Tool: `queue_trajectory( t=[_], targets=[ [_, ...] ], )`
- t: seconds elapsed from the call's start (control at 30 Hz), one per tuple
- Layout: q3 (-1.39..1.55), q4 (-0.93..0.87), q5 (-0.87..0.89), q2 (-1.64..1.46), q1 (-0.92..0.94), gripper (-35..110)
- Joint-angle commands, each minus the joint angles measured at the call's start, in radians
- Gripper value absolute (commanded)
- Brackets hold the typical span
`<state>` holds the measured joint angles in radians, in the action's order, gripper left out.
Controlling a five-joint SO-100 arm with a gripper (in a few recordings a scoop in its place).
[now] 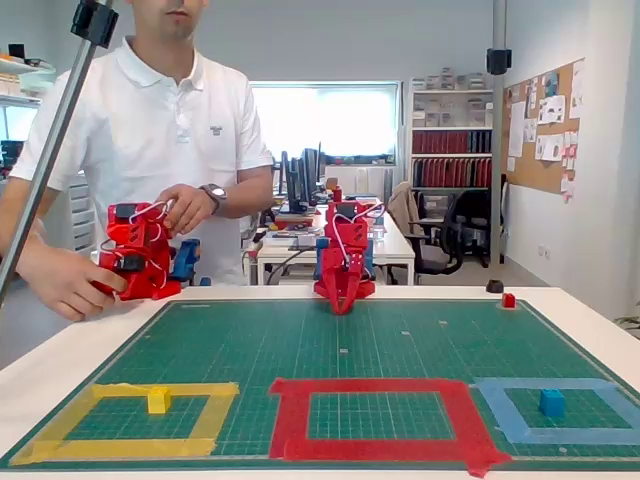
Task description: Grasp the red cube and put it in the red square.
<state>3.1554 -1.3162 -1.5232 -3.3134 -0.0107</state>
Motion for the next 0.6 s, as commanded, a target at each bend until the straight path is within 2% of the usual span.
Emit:
queue_trajectory(
  t=[0.0, 0.17, 0.3, 0.43, 0.57],
  targets=[
    [0.005, -0.011, -0.026, -0.037, 0.002, -1],
    [-0.087, 0.006, -0.014, 0.023, 0.002, -1],
    [-0.376, 0.008, 0.060, 0.247, -0.025, -1],
    [-0.776, -0.003, 0.310, 0.541, -0.091, -1],
    [-1.129, -0.094, 0.574, 0.810, -0.235, -1]
  ],
)
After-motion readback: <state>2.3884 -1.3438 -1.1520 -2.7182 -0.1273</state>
